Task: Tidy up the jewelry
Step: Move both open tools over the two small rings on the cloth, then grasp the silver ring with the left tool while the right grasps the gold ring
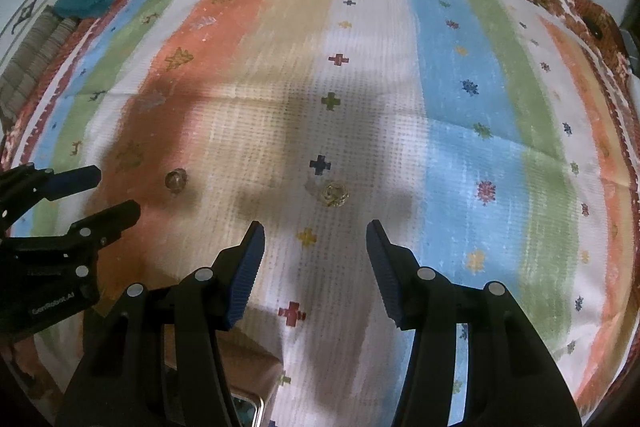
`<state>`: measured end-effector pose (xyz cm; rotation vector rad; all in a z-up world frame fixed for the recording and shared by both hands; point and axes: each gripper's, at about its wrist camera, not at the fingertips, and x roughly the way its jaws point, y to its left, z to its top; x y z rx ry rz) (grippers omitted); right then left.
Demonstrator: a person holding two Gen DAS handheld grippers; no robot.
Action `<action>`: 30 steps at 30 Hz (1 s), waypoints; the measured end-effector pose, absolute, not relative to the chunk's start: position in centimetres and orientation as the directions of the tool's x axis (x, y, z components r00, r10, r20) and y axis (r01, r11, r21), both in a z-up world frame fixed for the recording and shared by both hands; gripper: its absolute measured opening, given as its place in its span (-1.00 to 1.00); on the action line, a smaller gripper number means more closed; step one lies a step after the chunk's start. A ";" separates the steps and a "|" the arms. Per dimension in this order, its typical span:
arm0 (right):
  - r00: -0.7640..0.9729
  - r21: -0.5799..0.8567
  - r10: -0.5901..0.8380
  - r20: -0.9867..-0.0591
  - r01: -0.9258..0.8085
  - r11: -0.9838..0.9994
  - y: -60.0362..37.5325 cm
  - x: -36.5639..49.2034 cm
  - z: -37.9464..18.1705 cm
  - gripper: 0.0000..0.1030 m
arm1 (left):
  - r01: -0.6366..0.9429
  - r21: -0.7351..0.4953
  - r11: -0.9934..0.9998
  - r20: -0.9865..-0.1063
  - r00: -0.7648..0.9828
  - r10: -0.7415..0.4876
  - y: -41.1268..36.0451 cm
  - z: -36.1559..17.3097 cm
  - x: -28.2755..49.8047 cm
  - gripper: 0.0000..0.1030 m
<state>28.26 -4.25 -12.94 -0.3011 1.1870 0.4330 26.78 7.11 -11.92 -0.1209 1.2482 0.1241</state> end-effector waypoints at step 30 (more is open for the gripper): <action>0.237 -0.025 0.093 -0.967 -0.451 0.892 -3.2 32.6 -17.8 -0.56 | -0.113 -0.023 0.993 -0.973 0.231 0.004 6.6 -17.0 31.3 -0.45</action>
